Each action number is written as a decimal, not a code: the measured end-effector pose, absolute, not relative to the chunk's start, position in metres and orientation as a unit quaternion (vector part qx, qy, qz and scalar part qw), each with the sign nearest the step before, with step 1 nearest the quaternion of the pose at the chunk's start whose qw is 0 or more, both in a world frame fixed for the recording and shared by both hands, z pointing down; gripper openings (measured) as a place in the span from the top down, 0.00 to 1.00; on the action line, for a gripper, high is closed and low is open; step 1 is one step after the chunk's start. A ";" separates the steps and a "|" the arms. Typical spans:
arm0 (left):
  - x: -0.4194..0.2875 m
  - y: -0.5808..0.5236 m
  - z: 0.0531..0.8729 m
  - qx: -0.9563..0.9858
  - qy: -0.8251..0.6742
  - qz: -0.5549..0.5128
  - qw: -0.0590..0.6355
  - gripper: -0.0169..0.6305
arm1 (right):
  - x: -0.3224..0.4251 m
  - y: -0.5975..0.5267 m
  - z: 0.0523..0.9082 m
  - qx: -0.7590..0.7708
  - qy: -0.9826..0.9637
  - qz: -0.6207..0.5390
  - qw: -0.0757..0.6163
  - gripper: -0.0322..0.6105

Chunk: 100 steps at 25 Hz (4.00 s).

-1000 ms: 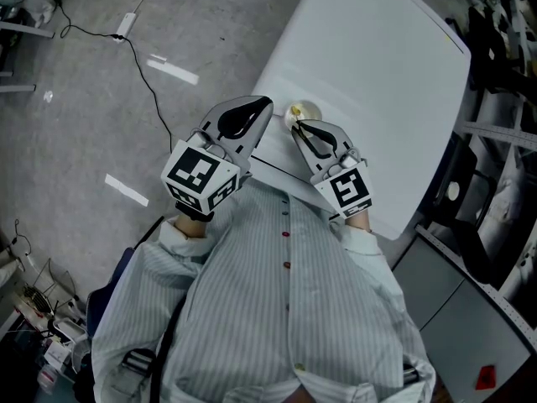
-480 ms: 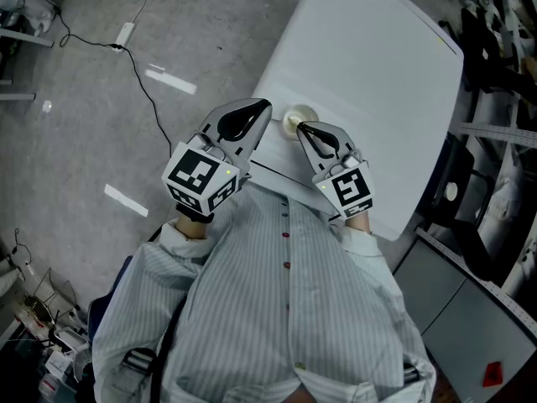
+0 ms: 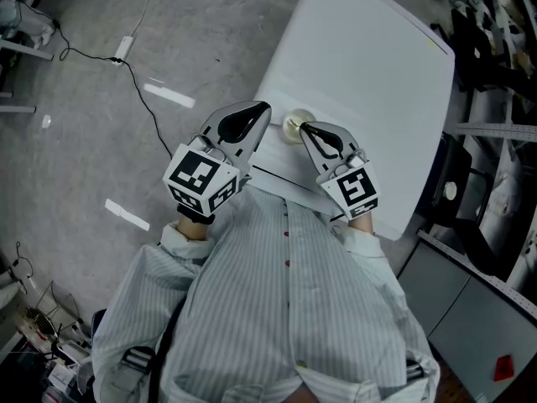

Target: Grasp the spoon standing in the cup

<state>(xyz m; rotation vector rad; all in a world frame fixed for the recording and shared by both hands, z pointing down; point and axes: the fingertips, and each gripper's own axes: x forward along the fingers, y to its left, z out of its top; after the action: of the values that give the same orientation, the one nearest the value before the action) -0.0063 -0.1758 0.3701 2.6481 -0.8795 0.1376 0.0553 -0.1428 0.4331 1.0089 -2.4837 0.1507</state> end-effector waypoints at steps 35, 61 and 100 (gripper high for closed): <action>0.041 -0.156 0.344 0.963 -0.218 0.032 0.153 0.95 | 0.128 -0.118 0.291 0.509 -0.855 0.009 0.098 0.93; 0.071 -0.136 0.339 0.972 -0.188 0.042 0.135 0.95 | 0.173 -0.081 0.306 0.541 -0.833 0.013 0.117 0.93; 0.073 -0.141 0.331 0.980 -0.153 0.059 0.109 0.95 | 0.165 -0.095 0.316 0.508 -0.853 0.027 0.115 0.93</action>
<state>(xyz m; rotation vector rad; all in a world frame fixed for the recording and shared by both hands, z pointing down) 0.0733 -0.1408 0.3305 2.8833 -0.4506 0.1737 0.1648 -0.0947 0.3161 1.4886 -2.5012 0.0795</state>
